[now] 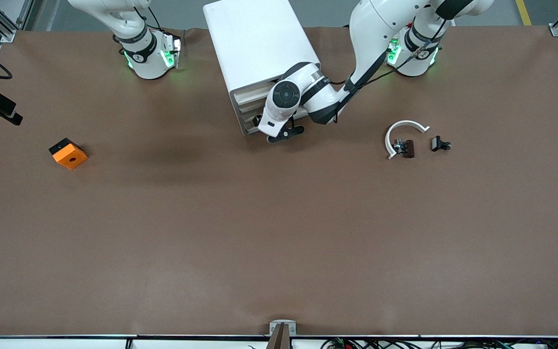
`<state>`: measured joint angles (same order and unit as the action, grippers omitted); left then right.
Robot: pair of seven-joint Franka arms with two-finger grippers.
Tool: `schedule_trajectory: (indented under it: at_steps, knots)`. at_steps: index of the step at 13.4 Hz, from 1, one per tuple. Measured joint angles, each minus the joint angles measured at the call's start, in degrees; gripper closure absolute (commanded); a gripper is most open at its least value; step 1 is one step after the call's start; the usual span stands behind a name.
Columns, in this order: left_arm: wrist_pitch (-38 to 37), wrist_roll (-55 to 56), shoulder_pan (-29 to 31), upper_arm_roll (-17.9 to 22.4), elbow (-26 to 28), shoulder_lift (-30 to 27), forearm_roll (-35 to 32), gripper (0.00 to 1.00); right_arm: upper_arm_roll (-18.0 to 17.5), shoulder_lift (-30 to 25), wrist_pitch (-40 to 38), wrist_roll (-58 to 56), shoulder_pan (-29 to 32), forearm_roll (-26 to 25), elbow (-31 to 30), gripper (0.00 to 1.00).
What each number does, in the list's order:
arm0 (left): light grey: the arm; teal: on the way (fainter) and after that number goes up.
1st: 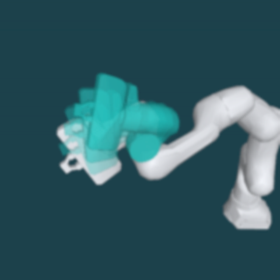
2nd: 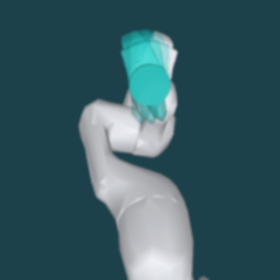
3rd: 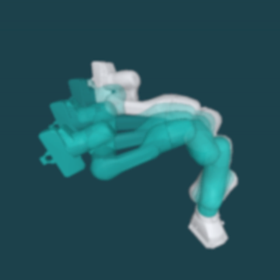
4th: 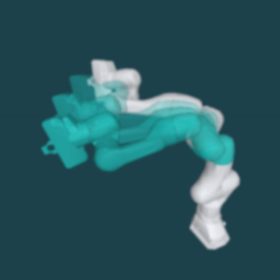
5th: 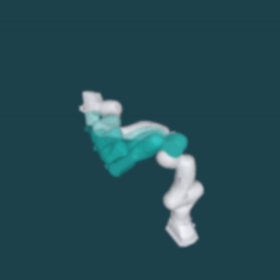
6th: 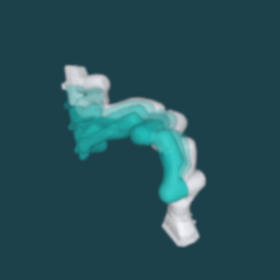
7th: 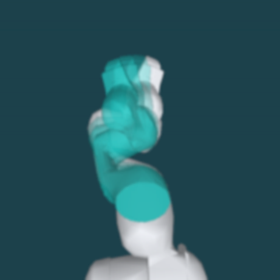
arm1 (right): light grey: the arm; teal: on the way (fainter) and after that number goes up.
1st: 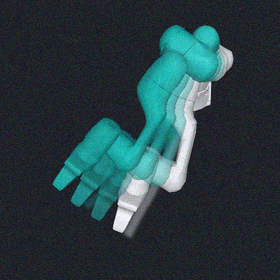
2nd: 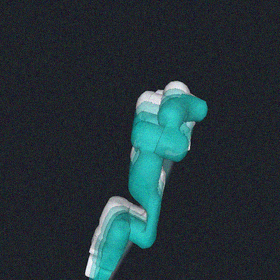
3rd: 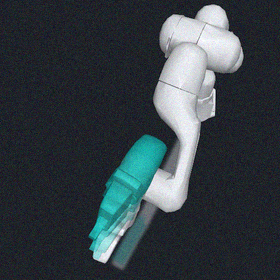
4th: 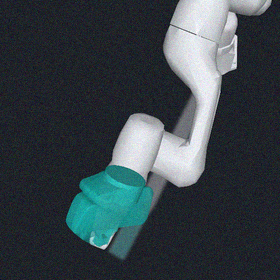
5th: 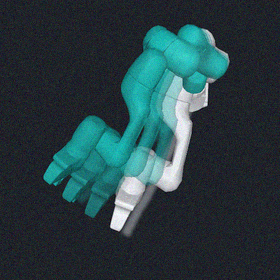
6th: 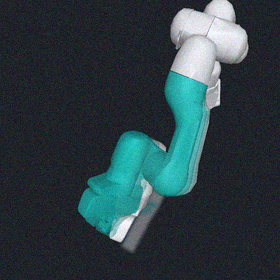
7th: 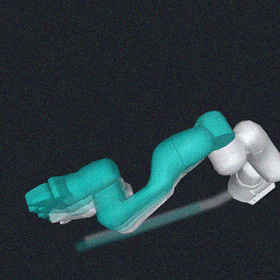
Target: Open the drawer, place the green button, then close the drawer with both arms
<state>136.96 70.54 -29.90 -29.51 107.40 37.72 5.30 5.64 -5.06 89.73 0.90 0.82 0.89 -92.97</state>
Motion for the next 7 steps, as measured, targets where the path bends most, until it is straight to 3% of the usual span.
schedule_trajectory:
  at_steps: [7]
  knots:
    - [0.00,0.79,0.91,0.71,-3.22,-0.30,0.09,0.00,-2.49,-0.03,-0.01,-0.02,2.66,0.00,-0.08,0.00]
